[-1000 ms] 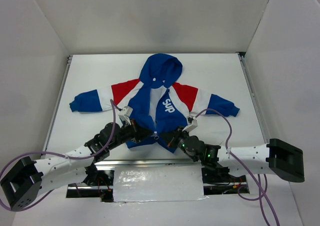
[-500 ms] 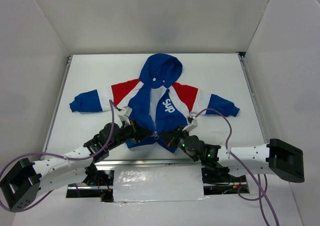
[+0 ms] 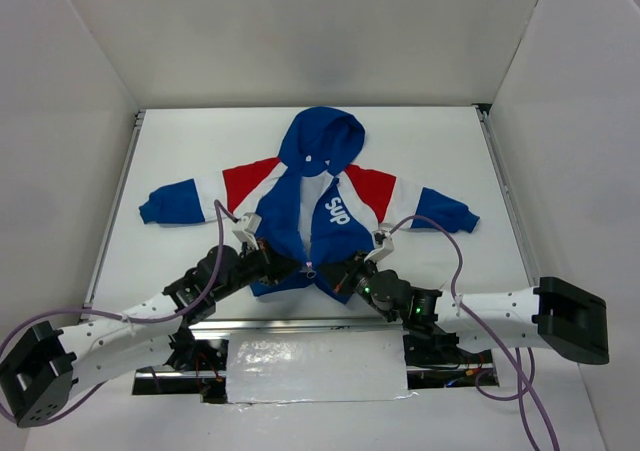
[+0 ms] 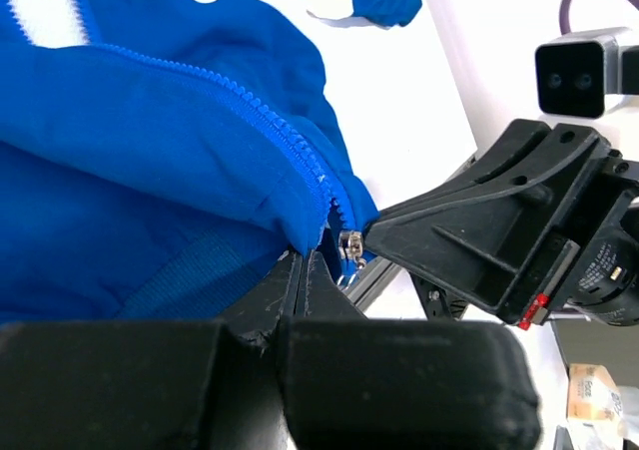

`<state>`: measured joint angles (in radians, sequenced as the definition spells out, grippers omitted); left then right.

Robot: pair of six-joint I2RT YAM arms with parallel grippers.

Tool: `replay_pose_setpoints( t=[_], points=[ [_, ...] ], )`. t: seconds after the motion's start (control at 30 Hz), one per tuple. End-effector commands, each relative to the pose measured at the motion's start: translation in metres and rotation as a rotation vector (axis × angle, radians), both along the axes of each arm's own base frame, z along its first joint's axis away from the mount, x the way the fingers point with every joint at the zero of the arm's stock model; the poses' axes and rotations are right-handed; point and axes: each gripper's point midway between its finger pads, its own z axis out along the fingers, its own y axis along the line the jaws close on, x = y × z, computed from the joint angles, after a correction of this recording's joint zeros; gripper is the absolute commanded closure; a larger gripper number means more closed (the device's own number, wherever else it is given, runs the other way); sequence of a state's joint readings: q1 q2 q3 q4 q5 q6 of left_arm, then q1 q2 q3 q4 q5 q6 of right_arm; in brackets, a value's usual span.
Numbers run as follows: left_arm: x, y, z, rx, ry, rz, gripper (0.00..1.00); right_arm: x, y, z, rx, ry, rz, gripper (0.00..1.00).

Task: Zip up the jacket

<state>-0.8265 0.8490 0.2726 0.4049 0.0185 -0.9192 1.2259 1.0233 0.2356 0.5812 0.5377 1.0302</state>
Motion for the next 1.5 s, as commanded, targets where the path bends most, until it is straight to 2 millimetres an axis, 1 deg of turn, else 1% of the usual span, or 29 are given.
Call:
replay_pose_setpoints(
  t=[0.0,0.03,0.07,0.1,0.27,0.43,0.5,0.6,0.67,0.8,0.93,1.2,1.47],
  points=[
    [0.01,0.001,0.032,-0.039,-0.059,0.046,1.0,0.002,0.001,0.023,0.071,-0.042,-0.002,1.0],
    [0.008,0.003,0.035,-0.044,-0.063,0.05,1.0,0.003,0.003,0.027,0.072,-0.047,-0.001,1.0],
    [0.008,0.005,0.033,-0.049,-0.055,0.058,1.0,0.003,0.003,0.024,0.048,-0.044,0.002,1.0],
    [0.006,0.006,0.034,-0.058,-0.056,0.059,1.0,0.003,0.004,0.028,0.052,-0.047,0.003,1.0],
    [0.003,0.013,0.039,-0.065,-0.063,0.07,1.0,0.002,-0.003,0.031,0.082,-0.038,-0.009,1.0],
    [0.003,0.013,0.046,-0.073,-0.069,0.068,1.0,0.001,-0.008,0.029,0.075,-0.03,-0.018,1.0],
    [0.003,0.012,0.046,-0.071,-0.065,0.065,1.0,0.002,-0.009,0.031,0.07,-0.036,-0.023,1.0],
    [0.002,0.011,0.047,-0.074,-0.064,0.061,1.0,0.002,-0.011,0.028,0.058,-0.036,-0.025,1.0],
    [0.002,0.012,0.044,-0.07,-0.064,0.062,1.0,0.001,-0.01,0.03,0.069,-0.035,-0.021,1.0],
    [0.003,0.012,0.046,-0.071,-0.071,0.065,1.0,0.001,-0.011,0.025,0.075,-0.025,-0.021,1.0],
    [0.003,0.012,0.055,-0.079,-0.09,0.063,1.0,0.0,-0.008,0.018,0.069,-0.006,-0.018,1.0],
    [0.0,0.011,0.07,-0.114,-0.119,0.049,1.0,0.003,0.0,0.017,0.067,-0.002,-0.02,1.0],
    [-0.003,0.014,0.063,-0.129,-0.11,0.052,1.0,0.004,0.007,0.027,0.087,-0.017,-0.006,1.0]
  ],
)
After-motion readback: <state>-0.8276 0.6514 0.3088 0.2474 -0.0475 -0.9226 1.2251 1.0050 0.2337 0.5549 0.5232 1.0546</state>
